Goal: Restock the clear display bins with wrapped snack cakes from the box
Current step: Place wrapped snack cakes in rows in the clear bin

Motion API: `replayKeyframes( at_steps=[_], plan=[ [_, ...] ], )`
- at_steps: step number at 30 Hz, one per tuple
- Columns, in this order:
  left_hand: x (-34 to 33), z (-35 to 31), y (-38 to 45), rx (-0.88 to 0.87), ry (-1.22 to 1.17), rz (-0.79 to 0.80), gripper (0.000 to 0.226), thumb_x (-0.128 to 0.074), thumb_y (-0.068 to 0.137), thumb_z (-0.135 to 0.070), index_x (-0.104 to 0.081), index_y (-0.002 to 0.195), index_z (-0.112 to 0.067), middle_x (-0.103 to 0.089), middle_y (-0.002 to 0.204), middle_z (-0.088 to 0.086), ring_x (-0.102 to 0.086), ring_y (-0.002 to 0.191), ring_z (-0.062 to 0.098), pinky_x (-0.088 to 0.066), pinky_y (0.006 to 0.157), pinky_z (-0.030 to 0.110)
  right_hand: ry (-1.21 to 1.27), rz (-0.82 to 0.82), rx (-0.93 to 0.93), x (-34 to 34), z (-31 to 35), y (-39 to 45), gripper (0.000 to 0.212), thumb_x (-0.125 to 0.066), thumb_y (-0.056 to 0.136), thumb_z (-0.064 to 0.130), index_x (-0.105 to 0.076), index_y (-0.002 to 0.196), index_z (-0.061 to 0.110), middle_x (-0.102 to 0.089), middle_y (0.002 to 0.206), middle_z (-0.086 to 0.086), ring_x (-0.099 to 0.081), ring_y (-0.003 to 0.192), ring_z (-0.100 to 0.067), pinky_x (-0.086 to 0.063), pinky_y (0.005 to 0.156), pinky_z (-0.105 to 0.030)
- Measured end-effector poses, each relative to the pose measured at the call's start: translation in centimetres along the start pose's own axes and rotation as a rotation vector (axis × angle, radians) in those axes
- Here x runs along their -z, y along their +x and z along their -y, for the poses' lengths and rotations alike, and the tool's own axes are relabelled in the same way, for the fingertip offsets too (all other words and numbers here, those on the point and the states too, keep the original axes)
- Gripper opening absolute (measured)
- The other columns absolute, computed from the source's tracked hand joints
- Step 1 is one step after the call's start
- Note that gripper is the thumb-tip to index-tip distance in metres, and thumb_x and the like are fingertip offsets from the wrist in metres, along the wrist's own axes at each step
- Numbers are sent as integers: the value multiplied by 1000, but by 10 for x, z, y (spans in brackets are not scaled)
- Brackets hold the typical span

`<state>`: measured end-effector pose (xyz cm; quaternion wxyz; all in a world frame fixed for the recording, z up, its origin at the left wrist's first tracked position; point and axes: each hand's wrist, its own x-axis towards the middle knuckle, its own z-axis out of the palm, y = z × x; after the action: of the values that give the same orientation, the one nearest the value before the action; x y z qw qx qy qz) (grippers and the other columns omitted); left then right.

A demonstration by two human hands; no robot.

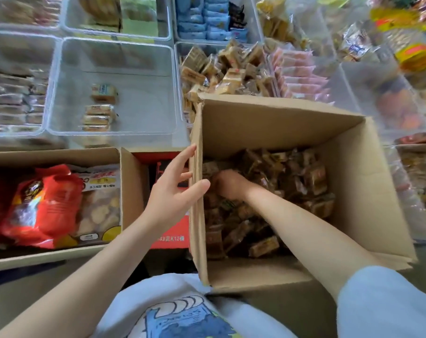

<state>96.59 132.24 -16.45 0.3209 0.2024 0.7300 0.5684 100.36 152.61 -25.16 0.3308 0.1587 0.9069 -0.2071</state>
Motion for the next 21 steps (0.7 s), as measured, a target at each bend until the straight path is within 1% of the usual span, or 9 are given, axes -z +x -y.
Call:
replayKeyframes(
  at_steps=[3, 5, 9, 11, 14, 16, 18, 19, 21],
  plan=[
    [-3, 0, 0, 3, 1, -20, 72, -62, 80, -55, -36, 146, -56, -42, 151, -26, -58, 127, 17, -54, 101, 47, -131, 52, 52, -24, 3, 18, 36, -60, 97, 31, -60, 130, 19, -62, 131, -8, -62, 114, -29, -51, 94, -38],
    [-3, 0, 1, 4, 9, -26, 72, -62, 80, -54, -36, 147, -55, -43, 150, -27, -58, 127, 16, -54, 101, 47, -257, 50, 92, -39, 3, 29, 44, -56, 99, 26, -50, 142, 18, -51, 143, -11, -55, 124, -32, -49, 101, -44],
    [-5, 0, 2, -5, 22, -29, 71, -61, 80, -53, -36, 147, -54, -44, 148, -28, -58, 125, 13, -55, 98, 43, -438, -83, 184, -46, 6, 29, 44, -40, 106, 19, -39, 150, 11, -40, 153, -14, -43, 136, -32, -41, 109, -43],
    [-4, 0, 2, -10, 28, -32, 72, -61, 79, -54, -36, 147, -53, -44, 148, -29, -58, 124, 11, -56, 97, 38, -483, -115, 201, -46, 1, 26, 47, -44, 105, 22, -37, 151, 14, -34, 156, -12, -34, 142, -31, -37, 110, -45],
    [-3, -1, 3, -7, 23, -31, 72, -60, 78, -54, -36, 146, -53, -44, 146, -31, -57, 124, 6, -55, 92, 28, -350, -66, 163, -53, -7, 27, 57, -54, 99, 17, -34, 152, 19, -31, 157, -10, -34, 141, -34, -39, 110, -48],
    [-3, -1, 3, -12, 21, -28, 72, -60, 77, -55, -36, 146, -54, -43, 146, -32, -55, 123, 2, -53, 88, 20, -162, -24, 112, -62, -12, 31, 68, -63, 93, 10, -32, 152, 21, -41, 151, -10, -46, 133, -34, -45, 106, -46],
    [-2, 0, 4, -9, 25, -21, 72, -62, 79, -53, -36, 145, -54, -42, 146, -33, -54, 123, -2, -50, 85, 14, -15, 11, 44, -57, -15, 29, 73, -71, 87, 14, -33, 149, 21, -52, 141, -11, -55, 125, -32, -49, 101, -44],
    [-2, 0, 4, -3, 26, -18, 71, -63, 80, -50, -36, 146, -54, -42, 147, -33, -54, 123, -1, -49, 84, 11, 41, 27, 23, -47, -17, 26, 71, -74, 85, 20, -39, 146, 19, -58, 135, -10, -58, 120, -30, -51, 98, -42],
    [-1, -2, 4, 0, 21, -6, 70, -63, 81, -47, -36, 146, -53, -41, 147, -32, -54, 125, 3, -49, 85, 13, 180, 51, 1, -14, -18, 14, 53, -78, 83, 29, -60, 132, 18, -68, 119, -5, -65, 108, -22, -55, 93, -37]
  ],
)
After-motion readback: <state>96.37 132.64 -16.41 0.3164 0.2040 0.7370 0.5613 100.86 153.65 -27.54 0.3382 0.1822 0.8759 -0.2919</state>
